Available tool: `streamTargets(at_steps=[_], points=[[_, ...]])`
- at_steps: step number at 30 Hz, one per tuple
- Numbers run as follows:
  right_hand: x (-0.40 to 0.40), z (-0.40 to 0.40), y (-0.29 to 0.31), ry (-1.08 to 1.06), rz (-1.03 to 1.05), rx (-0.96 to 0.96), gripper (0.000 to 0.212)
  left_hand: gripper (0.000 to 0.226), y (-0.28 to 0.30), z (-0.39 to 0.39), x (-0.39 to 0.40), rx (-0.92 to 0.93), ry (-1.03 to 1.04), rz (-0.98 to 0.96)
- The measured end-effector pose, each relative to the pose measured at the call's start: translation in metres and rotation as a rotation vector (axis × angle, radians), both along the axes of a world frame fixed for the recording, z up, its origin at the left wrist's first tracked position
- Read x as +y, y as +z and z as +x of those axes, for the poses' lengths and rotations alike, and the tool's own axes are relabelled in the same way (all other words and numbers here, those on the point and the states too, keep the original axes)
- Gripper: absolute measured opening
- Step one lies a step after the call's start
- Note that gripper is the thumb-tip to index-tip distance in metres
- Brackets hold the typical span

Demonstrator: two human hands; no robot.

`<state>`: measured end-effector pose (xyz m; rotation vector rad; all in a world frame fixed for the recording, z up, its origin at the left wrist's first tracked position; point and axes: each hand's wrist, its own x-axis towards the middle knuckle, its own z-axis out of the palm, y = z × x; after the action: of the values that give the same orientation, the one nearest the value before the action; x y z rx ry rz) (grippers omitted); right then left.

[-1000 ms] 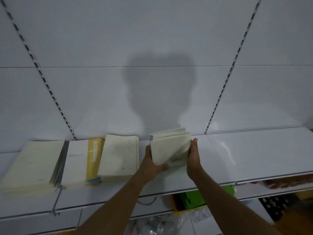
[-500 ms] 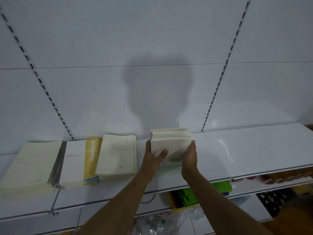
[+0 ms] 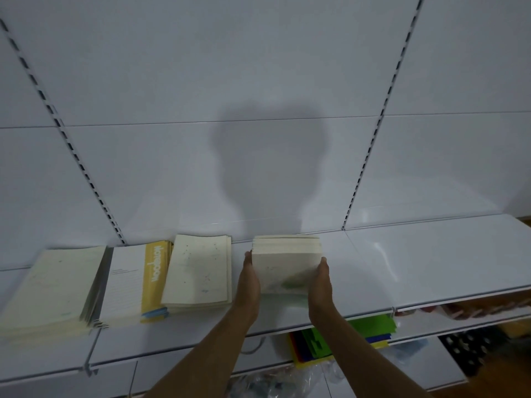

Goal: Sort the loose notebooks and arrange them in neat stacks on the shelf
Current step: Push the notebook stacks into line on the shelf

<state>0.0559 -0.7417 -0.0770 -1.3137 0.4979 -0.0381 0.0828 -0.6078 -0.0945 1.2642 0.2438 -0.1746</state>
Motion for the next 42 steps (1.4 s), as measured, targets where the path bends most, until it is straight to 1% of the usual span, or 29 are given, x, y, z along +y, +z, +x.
streamTargets(at_steps=[4,7,9,13,15,17,18,21,23,25,27,29,30,32,34,37,40,42], points=[[-0.002,0.001,-0.001,-0.035,0.046,0.019,0.047,0.052,-0.001,0.001,-0.002,0.001,0.081,-0.019],[-0.008,0.008,0.003,-0.027,0.039,-0.009,0.051,0.058,-0.003,0.006,0.001,-0.015,0.121,-0.040],[-0.007,0.012,0.005,-0.030,0.026,-0.009,0.051,0.062,-0.001,0.006,0.000,-0.036,0.130,-0.044],[0.000,0.015,0.002,-0.046,-0.024,0.009,0.046,0.063,0.005,0.002,-0.006,-0.074,0.101,-0.054],[0.001,0.018,0.000,-0.070,-0.043,0.000,0.046,0.060,0.000,-0.001,-0.002,-0.104,0.056,-0.010],[0.002,0.020,-0.001,-0.106,-0.067,-0.008,0.045,0.053,-0.003,-0.006,0.005,-0.162,0.016,0.073],[0.002,0.021,-0.003,-0.118,-0.072,-0.017,0.044,0.052,-0.002,-0.009,0.010,-0.209,-0.014,0.101],[0.003,0.023,-0.005,-0.122,-0.083,-0.034,0.042,0.068,-0.003,-0.015,0.019,-0.344,-0.095,0.228],[0.002,0.024,-0.007,-0.110,-0.070,-0.042,0.043,0.062,-0.007,-0.018,0.023,-0.372,-0.098,0.274],[-0.002,0.022,-0.007,-0.081,-0.074,-0.053,0.045,0.052,-0.012,-0.018,0.025,-0.369,-0.090,0.300],[-0.008,0.019,-0.008,-0.042,-0.078,-0.082,0.049,0.048,-0.013,-0.016,0.027,-0.356,-0.082,0.310],[-0.017,0.013,-0.014,-0.010,-0.103,-0.193,0.046,0.046,-0.010,-0.012,0.027,-0.343,-0.071,0.313],[-0.023,0.009,-0.018,0.031,-0.144,-0.264,0.044,0.046,-0.010,-0.011,0.028,-0.343,-0.065,0.314],[-0.036,0.001,-0.025,0.150,-0.244,-0.375,0.046,0.045,-0.009,-0.010,0.028,-0.346,-0.060,0.321],[-0.047,-0.004,-0.033,0.279,-0.337,-0.373,0.044,0.047,-0.008,-0.011,0.028,-0.343,-0.062,0.317],[-0.056,-0.003,-0.036,0.319,-0.488,-0.362,0.045,0.055,-0.009,-0.011,0.031,-0.352,-0.092,0.317],[-0.057,-0.001,-0.035,0.302,-0.468,-0.376,0.039,0.058,-0.014,-0.013,0.038,-0.350,-0.129,0.323],[-0.056,-0.001,-0.036,0.298,-0.411,-0.383,0.037,0.055,-0.020,-0.014,0.043,-0.329,-0.141,0.321]])
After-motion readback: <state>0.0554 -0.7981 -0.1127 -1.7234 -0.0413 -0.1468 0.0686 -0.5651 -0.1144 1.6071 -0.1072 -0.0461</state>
